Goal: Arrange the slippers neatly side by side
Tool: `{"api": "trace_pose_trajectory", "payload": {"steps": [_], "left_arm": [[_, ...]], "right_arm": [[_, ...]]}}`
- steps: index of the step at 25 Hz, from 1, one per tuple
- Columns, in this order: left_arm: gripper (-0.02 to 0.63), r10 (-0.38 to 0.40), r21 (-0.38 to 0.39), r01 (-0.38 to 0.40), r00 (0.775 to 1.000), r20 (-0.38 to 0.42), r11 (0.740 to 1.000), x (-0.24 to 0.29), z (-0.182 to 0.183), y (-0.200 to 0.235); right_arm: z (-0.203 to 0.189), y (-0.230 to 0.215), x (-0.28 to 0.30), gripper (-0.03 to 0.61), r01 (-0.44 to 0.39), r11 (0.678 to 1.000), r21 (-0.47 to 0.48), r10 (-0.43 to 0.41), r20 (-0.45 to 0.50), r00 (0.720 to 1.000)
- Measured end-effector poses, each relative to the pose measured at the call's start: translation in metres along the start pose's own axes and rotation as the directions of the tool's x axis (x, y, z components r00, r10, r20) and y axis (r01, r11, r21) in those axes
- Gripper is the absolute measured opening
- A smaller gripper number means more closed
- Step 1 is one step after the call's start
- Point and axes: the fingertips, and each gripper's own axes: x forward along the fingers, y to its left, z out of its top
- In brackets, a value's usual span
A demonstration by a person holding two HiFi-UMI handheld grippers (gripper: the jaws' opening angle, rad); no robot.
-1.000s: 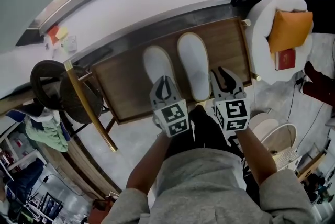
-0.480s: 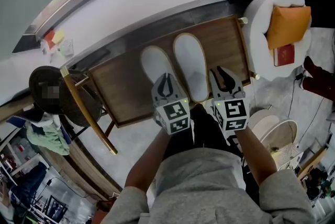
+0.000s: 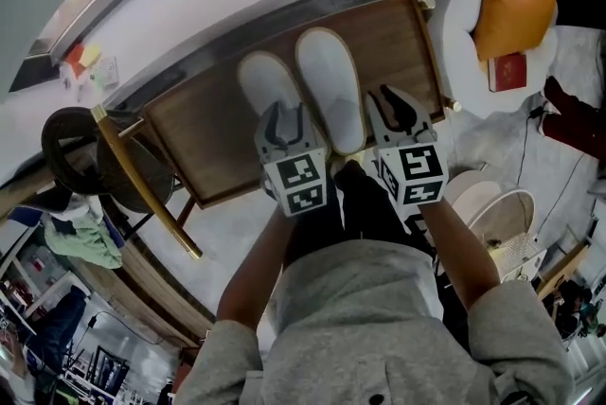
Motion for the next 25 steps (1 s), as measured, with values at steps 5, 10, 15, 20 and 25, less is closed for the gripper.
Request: {"api": "trace_pose_trajectory", "payload": {"steps": [5, 10, 15, 20, 25], "left_arm": [[0.244, -0.022, -0.033, 0.023, 1.0, 0.018, 0.999, -0.016, 0.002, -0.006], [0.245, 0.021, -0.046, -0.018, 0.997, 0.077, 0.999, -0.042, 0.015, -0.006], [0.245, 0.075, -0.045, -0.069, 0.987, 0.139, 0.997, -0.08, 0.024, -0.006], [0.245, 0.108, -0.049, -0.1, 0.976, 0.191, 0.994, -0.137, 0.038, -0.019], [0.221, 0.102, -0.047, -0.093, 0.96, 0.262, 0.995, -0.203, 0.052, -0.043]], "right_arm": [[0.003, -0.003, -0.02, 0.101, -0.031, 1.0, -0.006, 0.031, 0.024, 0.999], [0.012, -0.015, -0.046, 0.101, -0.039, 0.998, -0.043, 0.042, 0.067, 0.997], [0.019, -0.032, -0.086, 0.069, -0.037, 0.997, -0.066, 0.045, 0.125, 0.991], [0.026, -0.046, -0.138, 0.037, -0.052, 0.995, -0.082, 0.066, 0.186, 0.98], [0.032, -0.056, -0.19, 0.035, -0.059, 0.993, -0.102, 0.081, 0.225, 0.971]]}}
